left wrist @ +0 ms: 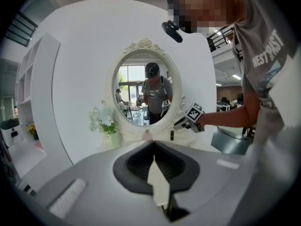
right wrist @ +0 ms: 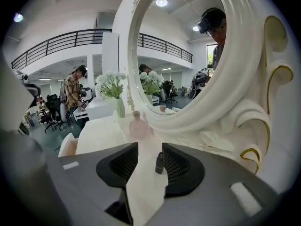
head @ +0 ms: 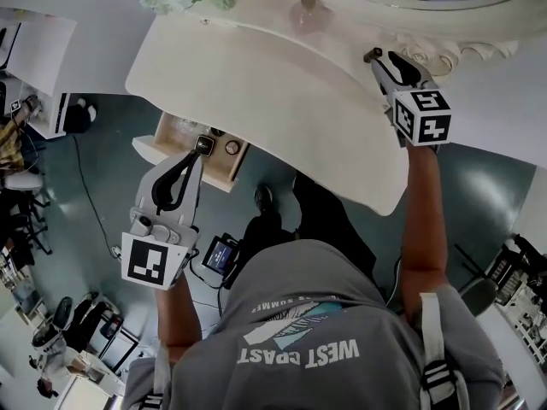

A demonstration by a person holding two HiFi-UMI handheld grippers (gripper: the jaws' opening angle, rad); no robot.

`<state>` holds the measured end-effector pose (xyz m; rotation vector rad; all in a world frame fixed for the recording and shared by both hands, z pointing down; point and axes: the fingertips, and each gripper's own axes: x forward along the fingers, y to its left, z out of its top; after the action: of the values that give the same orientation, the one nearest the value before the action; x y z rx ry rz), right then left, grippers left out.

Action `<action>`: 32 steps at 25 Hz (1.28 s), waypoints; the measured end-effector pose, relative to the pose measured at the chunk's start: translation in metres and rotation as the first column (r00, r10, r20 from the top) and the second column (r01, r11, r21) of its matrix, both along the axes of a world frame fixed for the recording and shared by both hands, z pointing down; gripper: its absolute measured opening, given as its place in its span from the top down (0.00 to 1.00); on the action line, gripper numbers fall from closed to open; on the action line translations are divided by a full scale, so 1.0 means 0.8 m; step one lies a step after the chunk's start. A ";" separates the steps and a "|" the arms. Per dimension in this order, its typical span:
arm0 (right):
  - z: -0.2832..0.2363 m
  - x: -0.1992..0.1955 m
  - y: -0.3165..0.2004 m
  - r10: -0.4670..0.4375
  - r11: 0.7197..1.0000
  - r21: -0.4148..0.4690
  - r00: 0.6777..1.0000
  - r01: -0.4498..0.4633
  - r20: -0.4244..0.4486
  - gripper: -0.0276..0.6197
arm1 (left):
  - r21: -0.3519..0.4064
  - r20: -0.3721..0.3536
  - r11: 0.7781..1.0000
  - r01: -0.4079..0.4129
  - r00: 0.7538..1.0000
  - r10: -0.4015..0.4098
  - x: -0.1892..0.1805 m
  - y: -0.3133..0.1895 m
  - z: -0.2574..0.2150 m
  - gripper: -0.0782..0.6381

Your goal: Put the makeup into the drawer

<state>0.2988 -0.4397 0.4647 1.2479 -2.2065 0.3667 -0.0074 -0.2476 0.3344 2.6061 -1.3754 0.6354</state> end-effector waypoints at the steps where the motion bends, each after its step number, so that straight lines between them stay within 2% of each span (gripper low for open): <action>1: 0.006 0.000 -0.003 -0.001 1.000 -0.006 1.000 0.001 -0.004 0.70 | -0.005 0.002 1.000 0.002 1.000 -0.002 0.000 0.000 0.003 0.89; 8: 0.032 -0.002 -0.022 -0.014 1.000 -0.028 1.000 0.013 -0.020 0.67 | -0.025 0.002 1.000 0.008 1.000 -0.008 0.004 -0.003 0.018 0.89; 14: 0.045 -0.003 -0.025 -0.030 0.999 -0.038 0.998 0.028 -0.050 0.70 | -0.035 -0.001 0.999 0.010 1.000 -0.010 0.007 -0.003 0.024 0.89; 19: 0.053 0.001 -0.027 -0.019 0.999 -0.036 0.998 0.017 -0.055 0.81 | -0.035 -0.005 0.999 0.012 1.000 -0.012 0.008 -0.004 0.027 0.89; 20: 0.052 0.003 -0.027 -0.014 0.999 -0.032 0.998 0.012 -0.058 0.86 | -0.037 -0.005 0.999 0.013 1.000 -0.013 0.007 -0.003 0.028 0.89; 21: 0.051 0.004 -0.027 -0.007 1.000 -0.026 0.998 0.006 -0.061 0.95 | -0.039 -0.006 0.999 0.015 1.000 -0.015 0.006 -0.003 0.028 0.89; 29: 0.051 0.008 -0.029 0.003 1.000 -0.006 0.997 -0.003 -0.080 0.95 | -0.039 -0.006 0.999 0.025 1.000 -0.025 -0.002 0.004 0.029 0.89; 32: 0.049 0.004 -0.030 -0.003 1.000 0.014 0.996 0.004 -0.084 0.86 | -0.040 -0.006 0.999 0.029 1.000 -0.029 -0.006 0.006 0.031 0.89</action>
<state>0.3019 -0.4636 0.5041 1.2440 -2.1433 0.2928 -0.0120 -0.2429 0.3591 2.5506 -1.3814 0.6433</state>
